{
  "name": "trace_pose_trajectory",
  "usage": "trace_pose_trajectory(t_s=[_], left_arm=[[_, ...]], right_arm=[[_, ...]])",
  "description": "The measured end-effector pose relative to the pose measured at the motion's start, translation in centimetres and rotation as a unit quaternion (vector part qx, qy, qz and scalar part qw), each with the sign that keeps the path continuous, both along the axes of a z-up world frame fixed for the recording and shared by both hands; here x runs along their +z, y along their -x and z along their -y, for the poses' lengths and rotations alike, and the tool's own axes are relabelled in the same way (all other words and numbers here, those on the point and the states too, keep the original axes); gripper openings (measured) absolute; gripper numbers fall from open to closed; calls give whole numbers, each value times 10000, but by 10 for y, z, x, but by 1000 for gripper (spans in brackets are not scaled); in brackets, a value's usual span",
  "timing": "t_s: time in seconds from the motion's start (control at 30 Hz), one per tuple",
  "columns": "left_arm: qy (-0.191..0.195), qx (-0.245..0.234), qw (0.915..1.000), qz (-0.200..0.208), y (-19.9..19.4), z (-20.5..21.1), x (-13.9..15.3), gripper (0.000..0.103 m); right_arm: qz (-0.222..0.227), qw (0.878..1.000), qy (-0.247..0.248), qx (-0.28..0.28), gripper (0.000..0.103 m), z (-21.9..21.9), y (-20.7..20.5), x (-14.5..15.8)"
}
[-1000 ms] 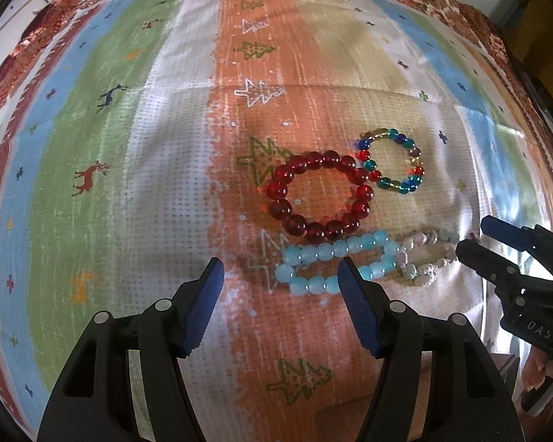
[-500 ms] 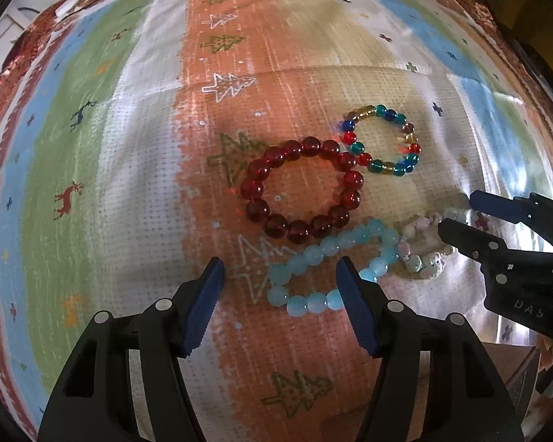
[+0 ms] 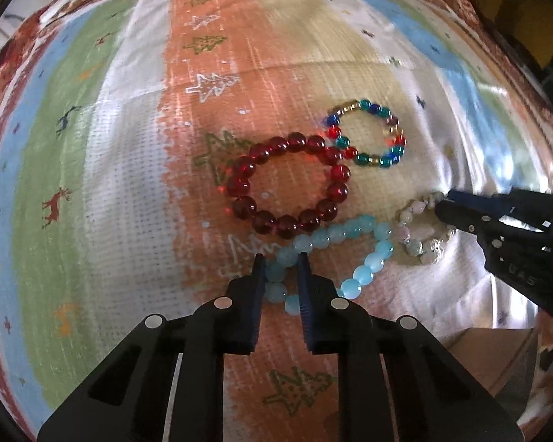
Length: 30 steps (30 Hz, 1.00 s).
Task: Organize jewelry
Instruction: 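Grasp the light-blue bracelet with the left tool while the right tool grasps the white bracelet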
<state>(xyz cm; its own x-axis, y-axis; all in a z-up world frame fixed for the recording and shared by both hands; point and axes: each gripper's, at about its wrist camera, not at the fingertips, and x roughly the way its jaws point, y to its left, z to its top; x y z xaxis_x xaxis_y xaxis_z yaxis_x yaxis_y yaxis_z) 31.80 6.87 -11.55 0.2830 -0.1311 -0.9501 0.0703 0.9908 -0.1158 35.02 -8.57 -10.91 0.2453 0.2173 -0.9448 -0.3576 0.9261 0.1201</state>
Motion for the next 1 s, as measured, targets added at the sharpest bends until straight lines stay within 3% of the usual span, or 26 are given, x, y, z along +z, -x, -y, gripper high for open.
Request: trace_pose_trajectory(t_s=[0.07,0.4,0.8,1.0], left_arm=[[-8,16,10000,48,2,-1,4,11],[159,132,9994,269,12,-3,25,11],[714,351,9942,721,24,-13,65,11],[584,387,9943,807,27,-11,69,11]], right_arm=[[-28,10000,-82,-38,11,2,0,2],[280,9993,-262,1,11,6,20,33],[698,9961,-508,177,11,-3,35,73],[784,9953,-516,231,11,-2,41,80]])
